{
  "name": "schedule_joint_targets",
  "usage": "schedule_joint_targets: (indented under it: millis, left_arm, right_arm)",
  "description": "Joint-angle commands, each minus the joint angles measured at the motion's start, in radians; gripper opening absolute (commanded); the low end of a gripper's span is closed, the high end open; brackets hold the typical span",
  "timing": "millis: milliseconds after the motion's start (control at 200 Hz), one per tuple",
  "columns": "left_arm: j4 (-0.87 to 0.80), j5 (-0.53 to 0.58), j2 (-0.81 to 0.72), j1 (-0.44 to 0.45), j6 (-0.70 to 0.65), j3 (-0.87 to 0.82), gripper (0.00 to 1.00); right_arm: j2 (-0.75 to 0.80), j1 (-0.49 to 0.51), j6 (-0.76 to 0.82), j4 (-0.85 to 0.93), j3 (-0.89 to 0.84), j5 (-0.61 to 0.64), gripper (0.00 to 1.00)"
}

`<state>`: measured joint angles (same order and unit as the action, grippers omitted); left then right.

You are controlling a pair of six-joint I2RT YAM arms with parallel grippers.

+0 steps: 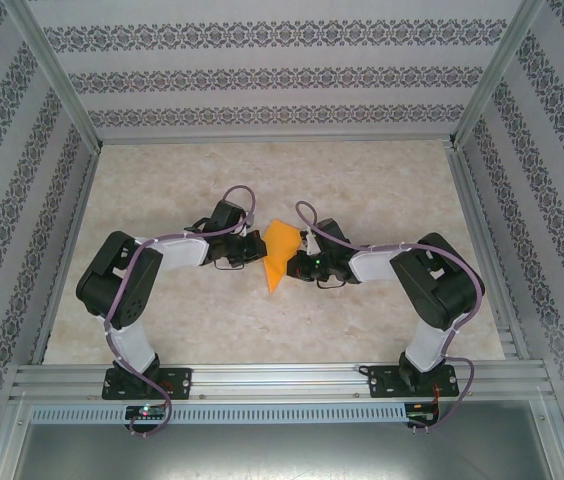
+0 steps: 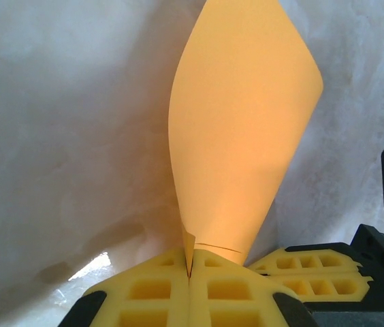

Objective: Fold a paper plane with a square sheet of paper (pick it up from the middle)
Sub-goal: Fold the wing for the fifth time at the center of the table.

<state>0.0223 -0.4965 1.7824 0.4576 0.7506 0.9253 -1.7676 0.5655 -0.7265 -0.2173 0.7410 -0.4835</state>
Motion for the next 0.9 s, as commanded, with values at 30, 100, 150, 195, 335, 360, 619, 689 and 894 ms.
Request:
schedule_joint_targets:
  millis: [30, 100, 150, 195, 335, 360, 619, 689, 894]
  left_arm:
    - [-0.028, 0.024, -0.025, 0.020, -0.024, -0.006, 0.04]
    - [-0.037, 0.033, -0.022, 0.023, -0.032, -0.002, 0.04]
    - [-0.041, 0.038, -0.021, 0.024, -0.036, -0.002, 0.04]
    - [-0.050, 0.045, -0.022, 0.025, -0.041, -0.001, 0.04]
    - [-0.076, 0.068, -0.022, 0.031, -0.062, 0.009, 0.04]
    - [-0.077, 0.069, -0.021, 0.032, -0.063, 0.010, 0.05]
    - [-0.090, 0.074, -0.017, 0.044, -0.074, 0.029, 0.07]
    - [-0.094, 0.074, -0.023, 0.046, -0.074, 0.032, 0.08]
    - [-0.093, 0.058, -0.042, 0.047, -0.071, 0.031, 0.16]
  right_arm:
    - [0.013, 0.010, 0.011, 0.009, 0.004, 0.021, 0.03]
    - [0.029, 0.013, 0.005, 0.009, 0.004, 0.021, 0.03]
    - [0.050, 0.017, 0.006, 0.020, 0.006, 0.025, 0.03]
    - [0.070, 0.019, 0.008, 0.033, 0.006, 0.031, 0.03]
    - [0.103, 0.023, 0.005, 0.045, 0.001, 0.034, 0.02]
    - [0.103, 0.024, 0.003, 0.045, 0.001, 0.035, 0.03]
    - [0.005, 0.040, 0.004, 0.027, 0.049, 0.031, 0.02]
    - [-0.018, 0.040, 0.011, 0.030, 0.060, 0.033, 0.01]
    - [-0.054, 0.039, 0.045, 0.080, 0.079, 0.062, 0.01]
